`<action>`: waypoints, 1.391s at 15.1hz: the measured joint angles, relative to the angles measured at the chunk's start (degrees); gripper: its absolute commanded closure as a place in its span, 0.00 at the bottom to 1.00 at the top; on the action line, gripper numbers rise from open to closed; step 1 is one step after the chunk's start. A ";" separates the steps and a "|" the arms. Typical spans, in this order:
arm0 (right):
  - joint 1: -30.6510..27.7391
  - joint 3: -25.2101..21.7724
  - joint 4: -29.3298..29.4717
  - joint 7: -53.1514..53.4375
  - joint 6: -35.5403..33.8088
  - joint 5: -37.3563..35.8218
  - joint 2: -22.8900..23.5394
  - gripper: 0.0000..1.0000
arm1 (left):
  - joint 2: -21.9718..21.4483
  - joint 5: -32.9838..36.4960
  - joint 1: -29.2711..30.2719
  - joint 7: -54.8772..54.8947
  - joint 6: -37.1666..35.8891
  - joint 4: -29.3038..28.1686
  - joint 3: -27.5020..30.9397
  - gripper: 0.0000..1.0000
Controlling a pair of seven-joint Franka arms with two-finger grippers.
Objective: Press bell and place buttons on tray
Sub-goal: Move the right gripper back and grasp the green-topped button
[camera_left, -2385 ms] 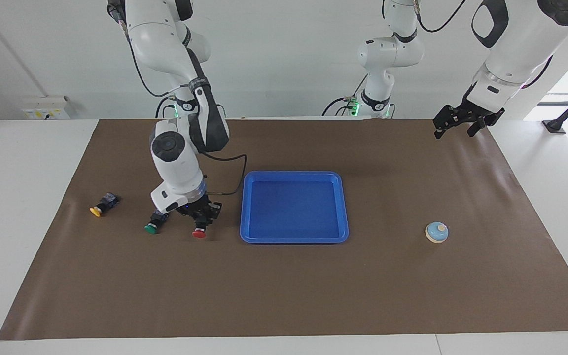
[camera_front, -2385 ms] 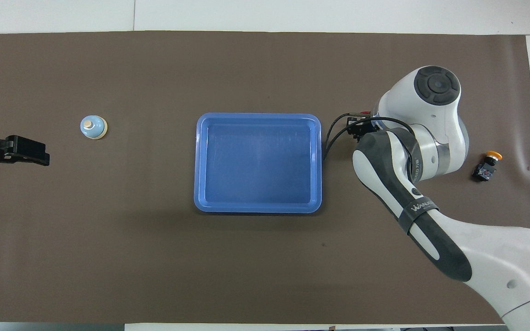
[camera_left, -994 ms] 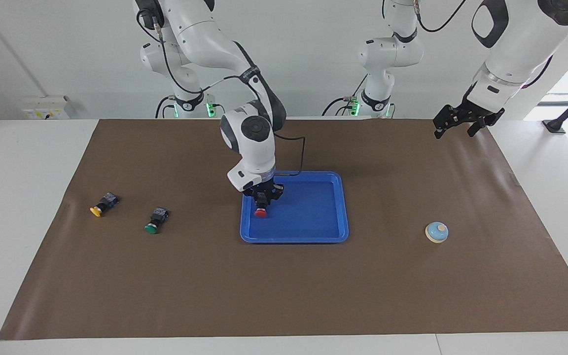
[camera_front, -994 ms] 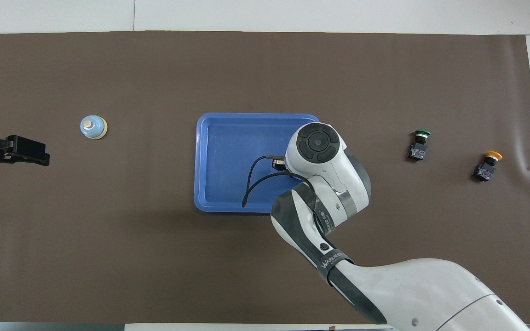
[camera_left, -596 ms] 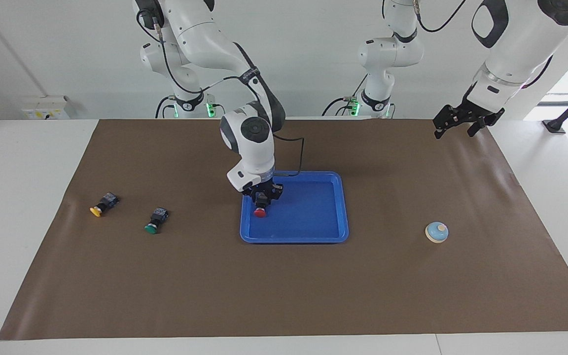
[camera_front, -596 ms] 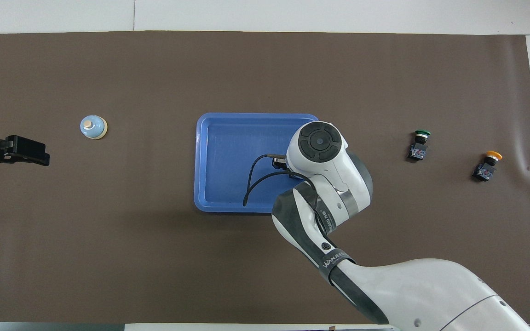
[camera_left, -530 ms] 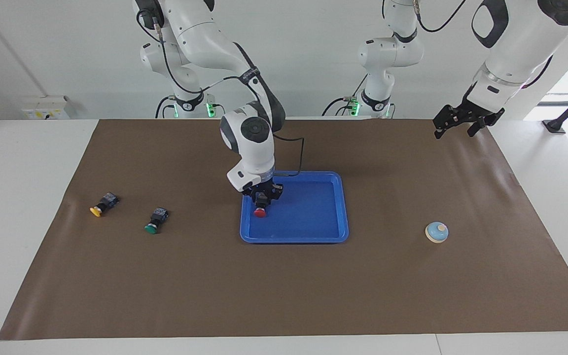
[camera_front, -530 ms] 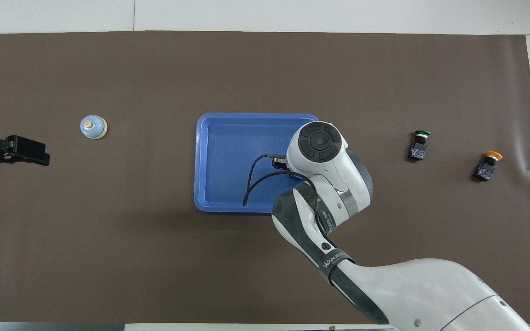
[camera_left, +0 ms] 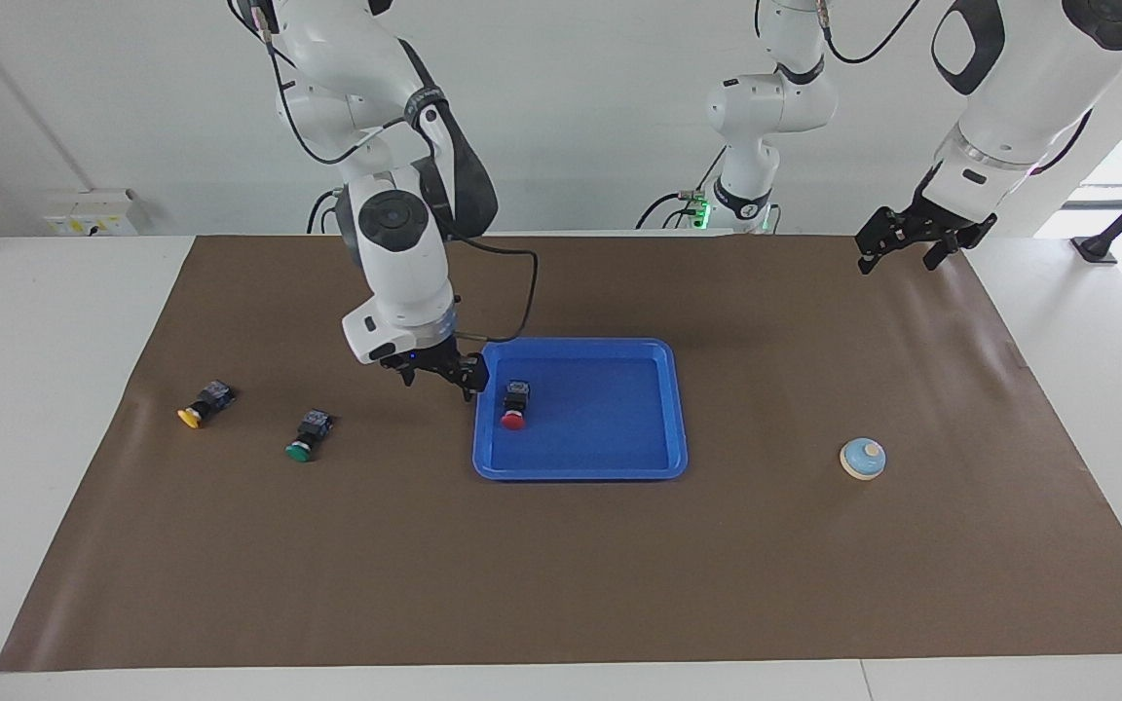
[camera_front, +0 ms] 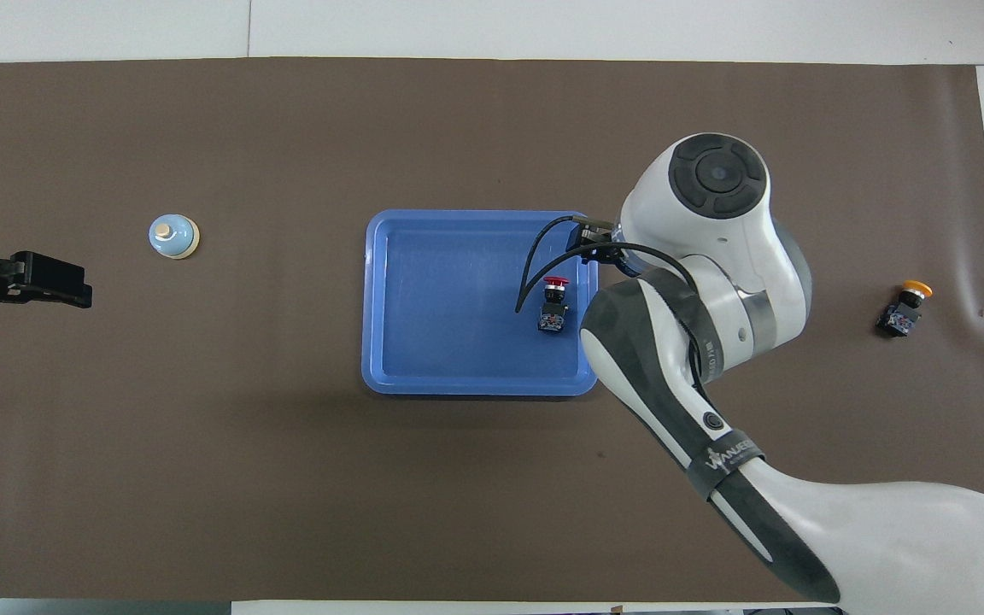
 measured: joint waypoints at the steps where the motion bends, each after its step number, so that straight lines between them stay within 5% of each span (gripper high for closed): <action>1: -1.88 -0.05 -0.02 -1.92 -0.94 -1.02 -0.21 0.00 | 0.00 0.00 0.00 0.00 0.00 0.00 0.00 0.00; 8: -15.43 -0.19 -4.59 -12.73 -0.31 -2.65 -0.53 0.00 | 0.00 0.00 0.00 0.00 0.00 0.00 0.00 0.00; 16: -18.70 0.13 -24.80 -15.04 22.30 -2.67 -5.59 0.00 | 0.00 0.00 0.00 0.00 0.00 0.00 0.00 0.00; 21: -18.57 0.41 -30.17 -15.04 29.83 -2.67 -7.01 0.00 | 0.00 0.00 0.00 0.00 0.00 0.00 0.00 0.00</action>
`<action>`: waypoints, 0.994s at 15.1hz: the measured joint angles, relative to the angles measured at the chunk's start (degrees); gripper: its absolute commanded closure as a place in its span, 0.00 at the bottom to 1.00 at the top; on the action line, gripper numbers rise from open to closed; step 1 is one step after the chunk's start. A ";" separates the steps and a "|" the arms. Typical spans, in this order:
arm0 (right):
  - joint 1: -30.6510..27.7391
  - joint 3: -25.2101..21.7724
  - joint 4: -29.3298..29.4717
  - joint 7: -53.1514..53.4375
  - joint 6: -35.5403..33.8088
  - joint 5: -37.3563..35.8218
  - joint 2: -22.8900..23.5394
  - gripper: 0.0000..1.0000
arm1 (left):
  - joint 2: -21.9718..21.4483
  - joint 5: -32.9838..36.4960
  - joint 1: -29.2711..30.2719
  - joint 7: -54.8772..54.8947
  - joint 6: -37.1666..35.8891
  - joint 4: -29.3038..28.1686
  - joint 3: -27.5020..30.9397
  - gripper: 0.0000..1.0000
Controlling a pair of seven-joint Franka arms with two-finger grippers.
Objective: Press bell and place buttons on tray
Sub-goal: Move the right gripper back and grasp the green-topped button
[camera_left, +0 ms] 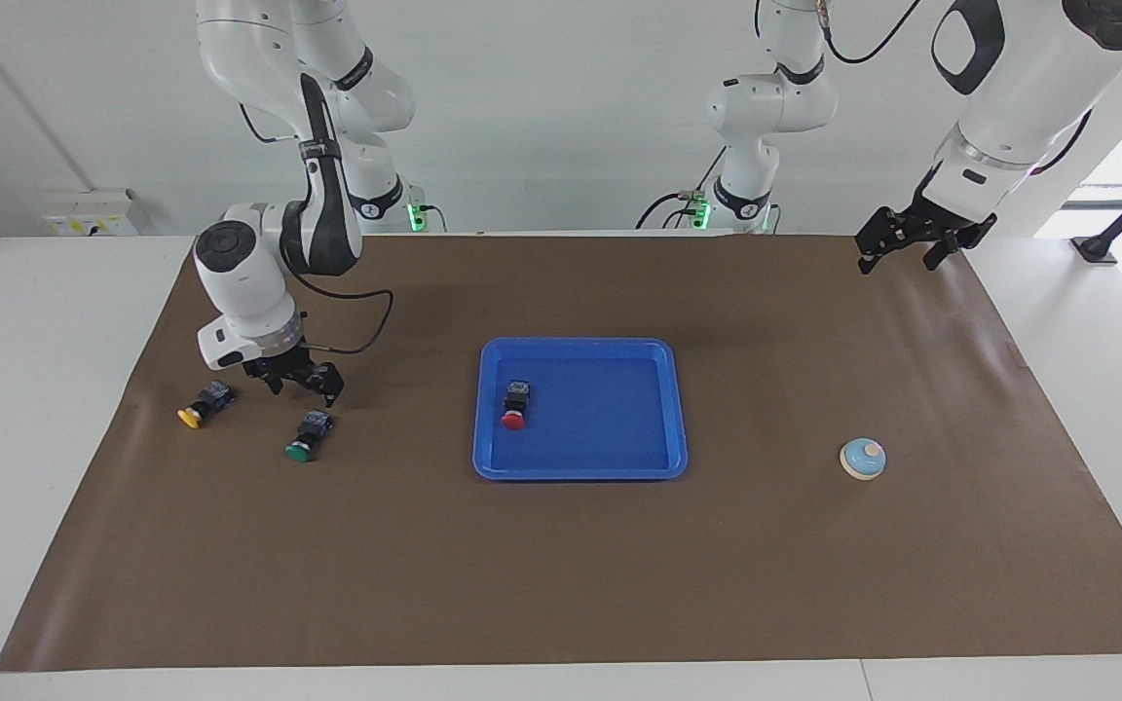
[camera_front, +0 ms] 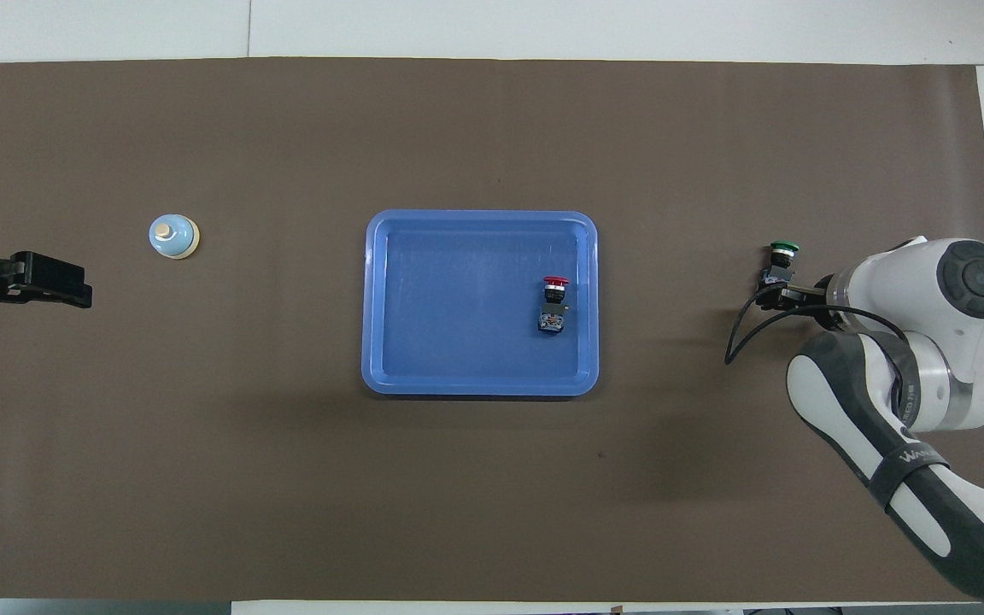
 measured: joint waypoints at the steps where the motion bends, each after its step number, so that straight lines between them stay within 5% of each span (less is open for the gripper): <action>1: 0.02 0.02 -0.64 0.00 1.44 0.00 0.02 0.00 | 0.00 0.00 0.00 0.00 0.00 0.00 0.00 0.00; 15: -0.15 0.11 0.46 -0.68 6.27 0.00 3.33 0.03 | 0.00 0.00 0.00 0.00 0.00 0.00 0.00 0.00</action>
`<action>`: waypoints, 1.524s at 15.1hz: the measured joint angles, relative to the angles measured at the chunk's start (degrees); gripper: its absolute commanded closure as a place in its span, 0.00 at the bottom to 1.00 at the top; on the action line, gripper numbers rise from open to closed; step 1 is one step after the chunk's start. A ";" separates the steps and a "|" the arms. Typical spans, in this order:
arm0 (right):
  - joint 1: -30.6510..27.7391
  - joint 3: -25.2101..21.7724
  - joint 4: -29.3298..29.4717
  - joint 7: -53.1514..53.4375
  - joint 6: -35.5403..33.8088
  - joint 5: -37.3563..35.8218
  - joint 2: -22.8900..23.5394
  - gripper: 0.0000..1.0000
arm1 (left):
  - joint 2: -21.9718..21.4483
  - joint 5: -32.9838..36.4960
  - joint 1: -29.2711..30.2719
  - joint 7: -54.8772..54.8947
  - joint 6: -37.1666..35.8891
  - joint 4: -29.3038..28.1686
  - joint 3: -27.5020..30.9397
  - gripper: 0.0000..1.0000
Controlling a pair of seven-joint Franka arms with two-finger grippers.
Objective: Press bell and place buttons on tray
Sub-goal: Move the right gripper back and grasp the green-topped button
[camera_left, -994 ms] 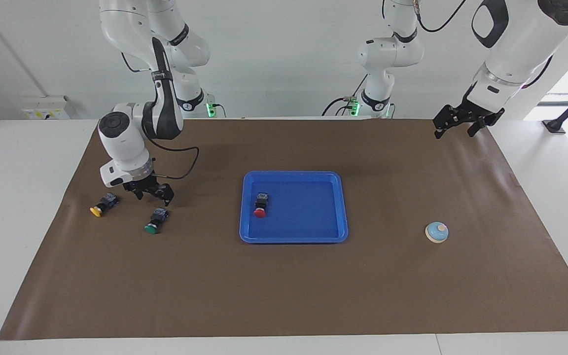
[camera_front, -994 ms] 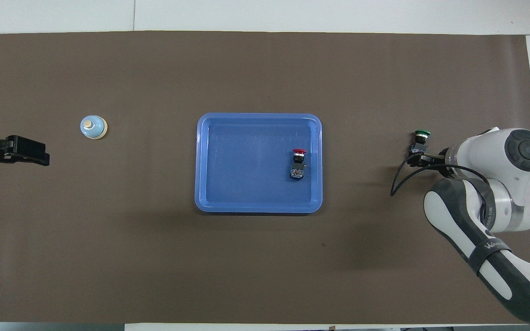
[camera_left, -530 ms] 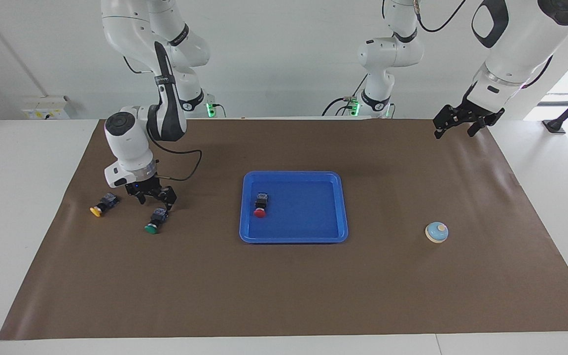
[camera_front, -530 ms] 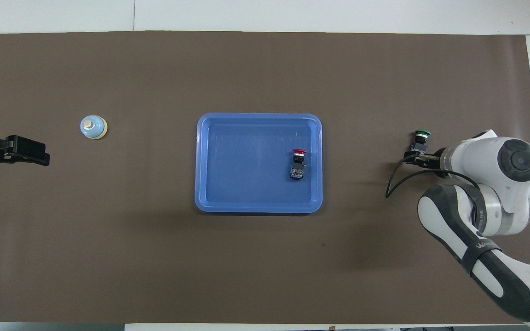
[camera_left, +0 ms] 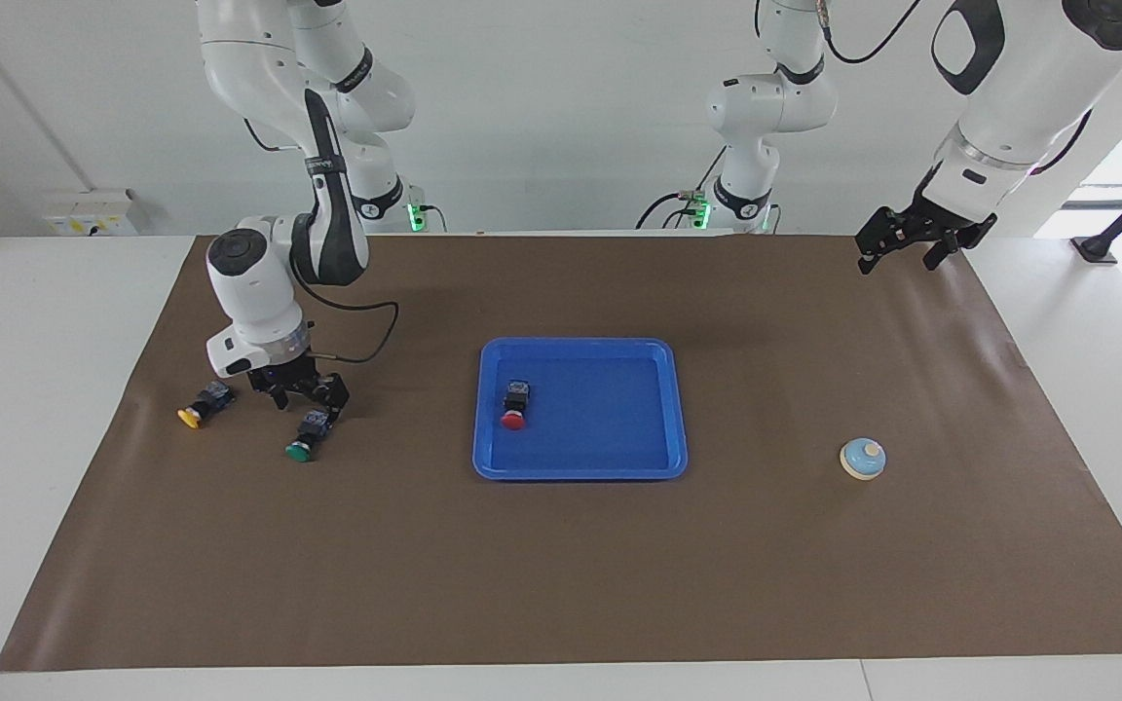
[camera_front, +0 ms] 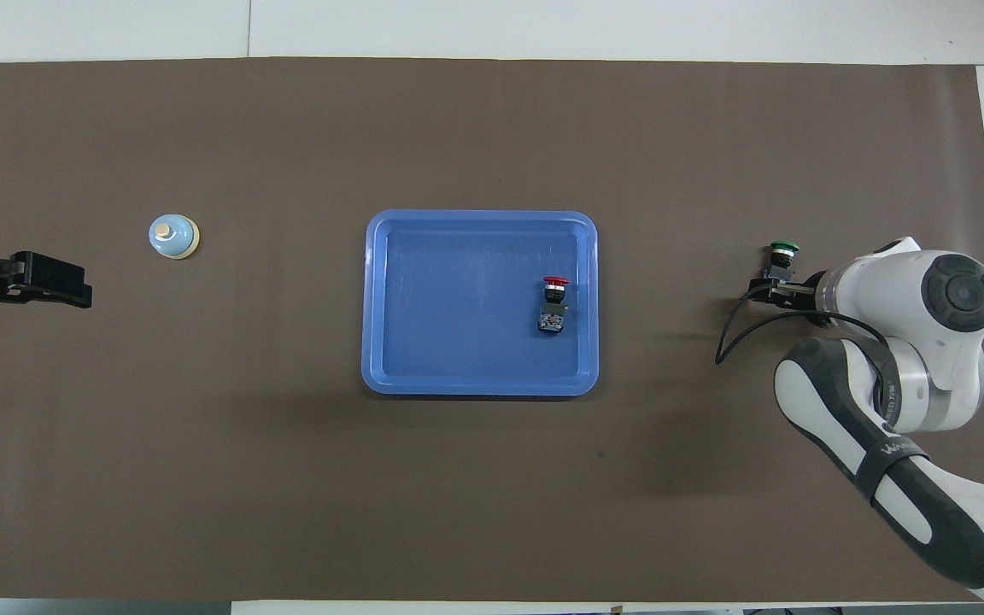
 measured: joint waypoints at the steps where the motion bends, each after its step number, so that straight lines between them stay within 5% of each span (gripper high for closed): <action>1: -0.06 -0.01 0.21 0.00 0.00 0.00 0.09 0.03 | 0.00 0.00 0.00 0.00 0.00 0.00 0.00 0.00; 11: -0.08 -0.03 3.11 0.00 0.00 0.00 2.24 0.04 | 0.00 0.00 0.00 0.00 0.00 0.00 0.00 0.00; 13: -0.08 -0.03 4.06 0.00 0.00 0.00 3.59 0.24 | 0.00 0.00 0.00 0.00 0.00 0.00 0.00 0.00; 15: -0.07 -0.02 4.56 0.00 0.03 0.00 4.20 0.84 | 0.00 0.00 0.00 0.00 0.00 0.00 0.00 0.00; 16: -0.06 0.00 4.72 0.00 0.03 0.01 4.18 1.00 | 0.00 0.00 0.00 0.00 0.00 0.00 0.00 0.00; 23: 0.24 0.84 6.50 0.00 -3.18 0.02 4.13 1.00 | 0.00 0.00 0.00 0.00 0.00 0.00 0.00 0.00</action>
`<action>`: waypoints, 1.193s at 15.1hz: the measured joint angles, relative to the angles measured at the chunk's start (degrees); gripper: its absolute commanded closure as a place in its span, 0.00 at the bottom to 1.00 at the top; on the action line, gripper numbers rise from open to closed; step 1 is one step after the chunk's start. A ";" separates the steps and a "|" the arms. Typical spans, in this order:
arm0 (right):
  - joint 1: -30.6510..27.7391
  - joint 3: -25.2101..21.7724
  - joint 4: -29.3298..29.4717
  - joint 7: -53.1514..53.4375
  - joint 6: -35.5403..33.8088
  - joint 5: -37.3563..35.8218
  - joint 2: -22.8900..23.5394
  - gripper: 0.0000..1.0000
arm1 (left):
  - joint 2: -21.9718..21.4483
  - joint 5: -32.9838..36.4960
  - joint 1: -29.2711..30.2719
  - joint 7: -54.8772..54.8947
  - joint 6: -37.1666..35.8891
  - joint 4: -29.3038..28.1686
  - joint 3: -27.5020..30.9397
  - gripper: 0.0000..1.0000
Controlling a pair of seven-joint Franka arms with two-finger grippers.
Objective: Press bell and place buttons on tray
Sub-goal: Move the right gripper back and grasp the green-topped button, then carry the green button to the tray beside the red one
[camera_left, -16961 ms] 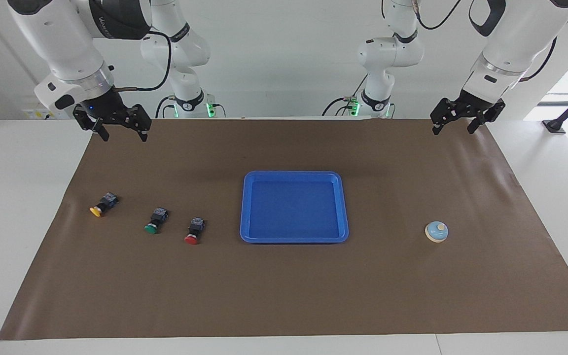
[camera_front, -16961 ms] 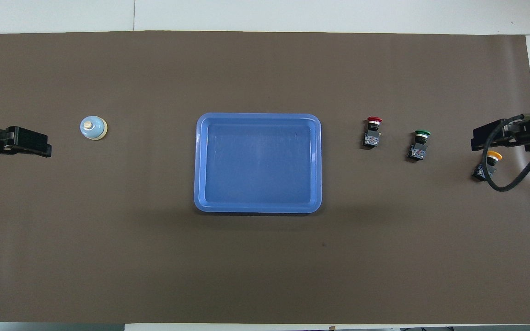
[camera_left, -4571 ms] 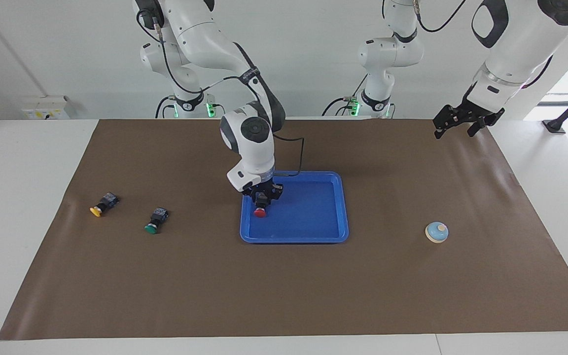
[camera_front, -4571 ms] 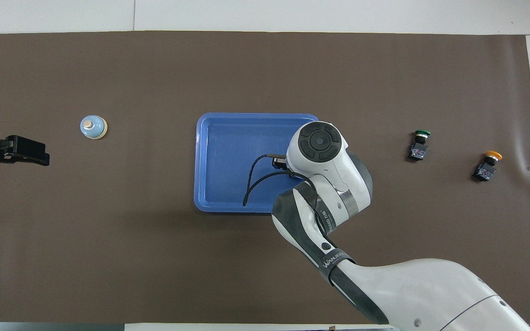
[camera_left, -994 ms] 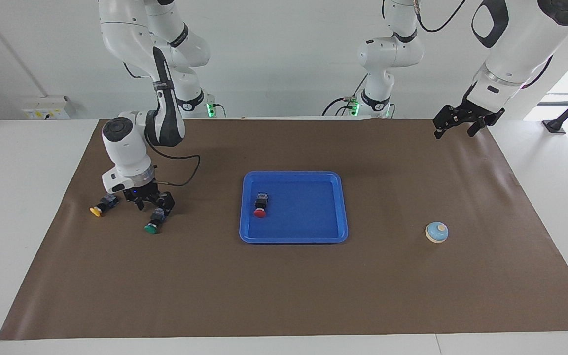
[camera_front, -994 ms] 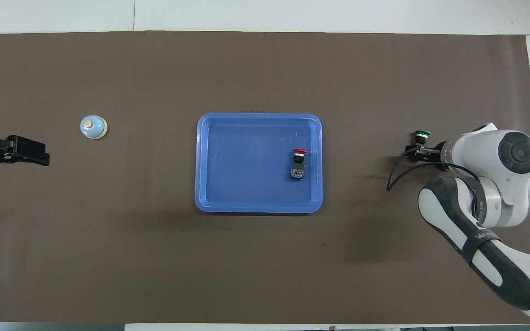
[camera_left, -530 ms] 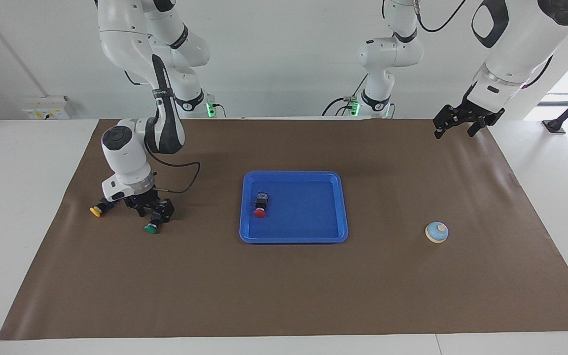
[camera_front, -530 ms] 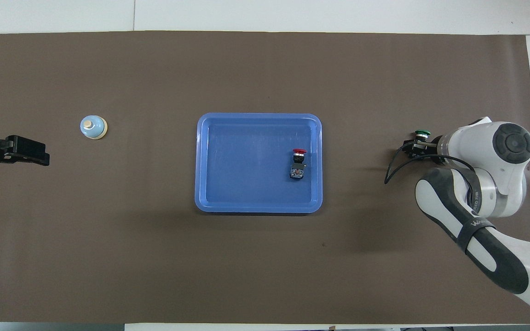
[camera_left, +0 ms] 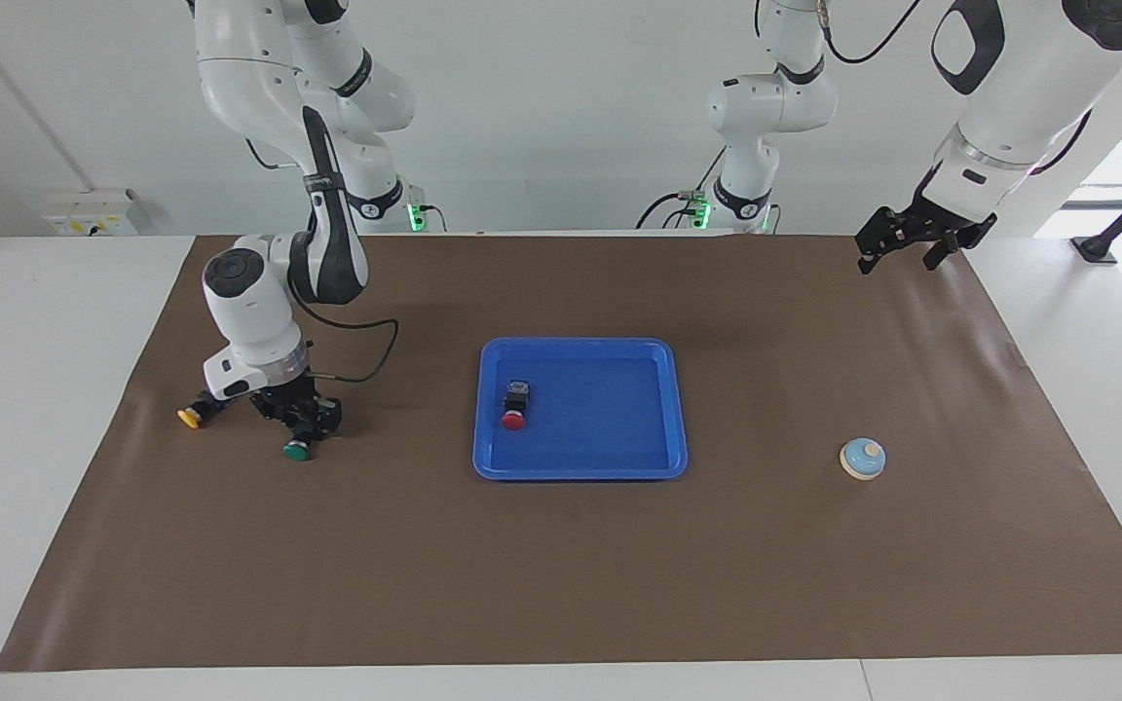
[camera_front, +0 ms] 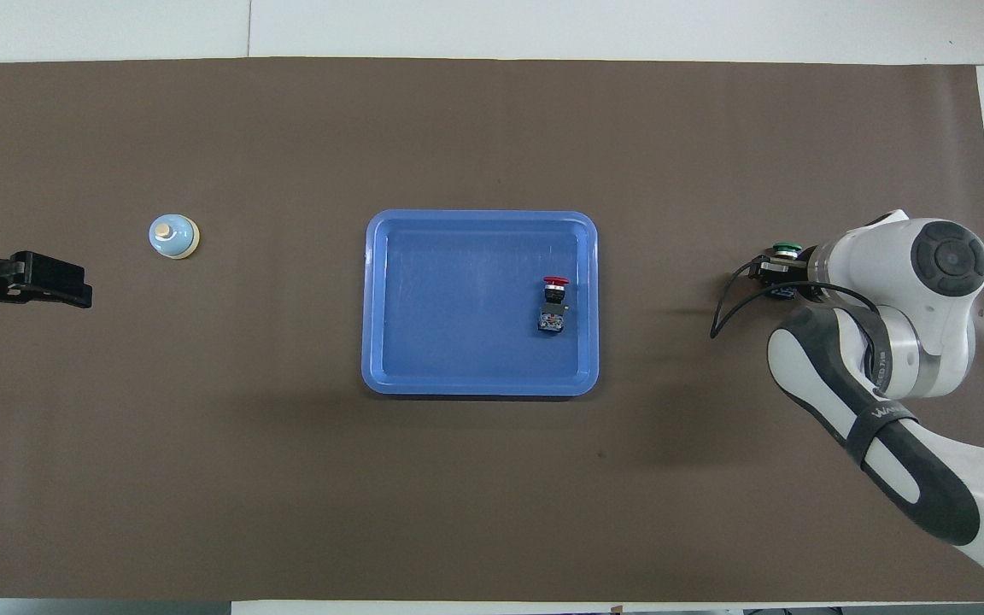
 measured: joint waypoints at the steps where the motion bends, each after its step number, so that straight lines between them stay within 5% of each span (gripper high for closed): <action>1: 0.02 0.68 1.42 0.00 -2.55 0.00 0.01 1.00 | 0.00 0.00 0.00 0.00 0.00 0.00 0.00 0.00; 4: 2.12 3.63 10.49 1.84 -15.06 0.03 0.00 1.00 | 0.00 0.00 0.00 0.00 0.00 0.00 0.00 0.00; 7: 10.72 4.10 20.17 9.47 -25.53 0.07 0.42 1.00 | 0.00 0.00 0.00 0.00 0.00 0.00 0.00 0.00; 14: 27.97 4.38 32.21 26.54 -30.33 2.46 8.08 1.00 | 0.00 0.00 0.00 0.00 0.00 0.00 0.00 0.00; 18: 32.61 4.37 35.50 29.98 -27.78 2.49 14.08 1.00 | 0.00 0.00 0.00 0.00 0.00 0.00 0.00 0.00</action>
